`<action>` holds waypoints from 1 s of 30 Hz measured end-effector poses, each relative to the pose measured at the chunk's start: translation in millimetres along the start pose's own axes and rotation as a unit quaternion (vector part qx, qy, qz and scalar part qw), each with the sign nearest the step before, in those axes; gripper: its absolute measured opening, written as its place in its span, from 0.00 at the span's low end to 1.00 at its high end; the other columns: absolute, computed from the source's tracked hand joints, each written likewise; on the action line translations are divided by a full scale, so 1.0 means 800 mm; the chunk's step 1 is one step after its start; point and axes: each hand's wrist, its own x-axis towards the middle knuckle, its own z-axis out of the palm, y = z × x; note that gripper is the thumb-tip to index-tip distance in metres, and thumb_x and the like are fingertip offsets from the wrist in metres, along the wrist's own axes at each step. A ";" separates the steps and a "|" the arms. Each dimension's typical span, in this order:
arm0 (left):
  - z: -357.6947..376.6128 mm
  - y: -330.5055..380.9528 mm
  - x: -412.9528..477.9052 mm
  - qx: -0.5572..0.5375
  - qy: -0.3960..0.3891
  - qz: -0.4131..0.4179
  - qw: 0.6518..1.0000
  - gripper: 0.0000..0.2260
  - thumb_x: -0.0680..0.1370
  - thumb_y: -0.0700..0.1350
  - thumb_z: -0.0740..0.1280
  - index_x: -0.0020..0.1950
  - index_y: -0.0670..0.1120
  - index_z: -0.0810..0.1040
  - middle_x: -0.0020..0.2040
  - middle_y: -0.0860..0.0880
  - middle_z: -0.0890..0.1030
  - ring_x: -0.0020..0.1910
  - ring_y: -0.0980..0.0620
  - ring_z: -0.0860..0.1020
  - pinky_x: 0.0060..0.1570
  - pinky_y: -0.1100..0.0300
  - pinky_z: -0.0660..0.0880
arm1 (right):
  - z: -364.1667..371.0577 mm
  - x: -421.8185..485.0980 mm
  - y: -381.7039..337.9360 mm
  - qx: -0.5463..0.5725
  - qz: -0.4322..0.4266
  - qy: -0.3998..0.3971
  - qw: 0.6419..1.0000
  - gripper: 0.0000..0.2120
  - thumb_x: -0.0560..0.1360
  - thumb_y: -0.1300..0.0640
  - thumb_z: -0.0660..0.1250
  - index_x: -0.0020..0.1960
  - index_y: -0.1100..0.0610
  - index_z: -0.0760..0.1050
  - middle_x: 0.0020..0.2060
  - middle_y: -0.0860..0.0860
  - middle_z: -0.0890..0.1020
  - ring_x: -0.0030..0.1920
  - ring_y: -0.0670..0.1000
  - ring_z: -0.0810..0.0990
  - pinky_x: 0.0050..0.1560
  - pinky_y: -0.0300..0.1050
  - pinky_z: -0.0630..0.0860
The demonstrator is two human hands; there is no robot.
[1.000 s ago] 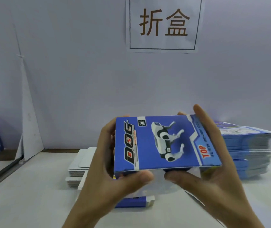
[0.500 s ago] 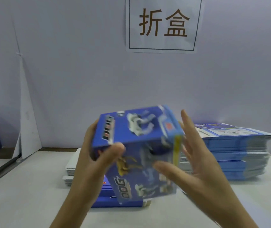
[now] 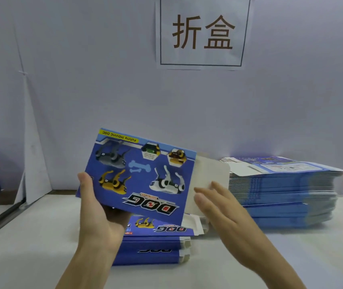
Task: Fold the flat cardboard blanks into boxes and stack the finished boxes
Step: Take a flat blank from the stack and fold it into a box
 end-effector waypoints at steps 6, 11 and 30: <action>-0.008 0.000 0.013 0.059 -0.015 -0.112 0.992 0.11 0.79 0.50 0.65 0.55 0.43 0.76 0.51 0.40 0.80 0.51 0.41 0.80 0.43 0.39 0.80 | 0.013 -0.004 -0.015 -0.004 -0.171 0.153 0.973 0.09 0.80 0.57 0.66 0.55 0.44 0.77 0.53 0.32 0.80 0.58 0.36 0.76 0.58 0.48 0.77; -0.005 0.011 0.002 0.301 -0.035 0.111 0.947 0.27 0.74 0.48 0.68 0.72 0.49 0.67 0.70 0.50 0.71 0.60 0.56 0.74 0.50 0.61 0.70 | -0.014 -0.006 -0.010 -0.258 -0.309 0.342 0.849 0.10 0.72 0.68 0.66 0.49 0.60 0.82 0.42 0.52 0.84 0.47 0.54 0.83 0.65 0.65 0.69; 0.016 -0.011 -0.040 0.541 -0.107 0.234 0.801 0.17 0.74 0.60 0.60 0.58 0.53 0.72 0.47 0.56 0.78 0.45 0.56 0.78 0.40 0.62 0.78 | -0.019 -0.001 -0.009 0.113 -0.056 0.209 0.970 0.02 0.71 0.52 0.68 0.42 0.49 0.76 0.34 0.44 0.82 0.33 0.43 0.79 0.30 0.35 0.73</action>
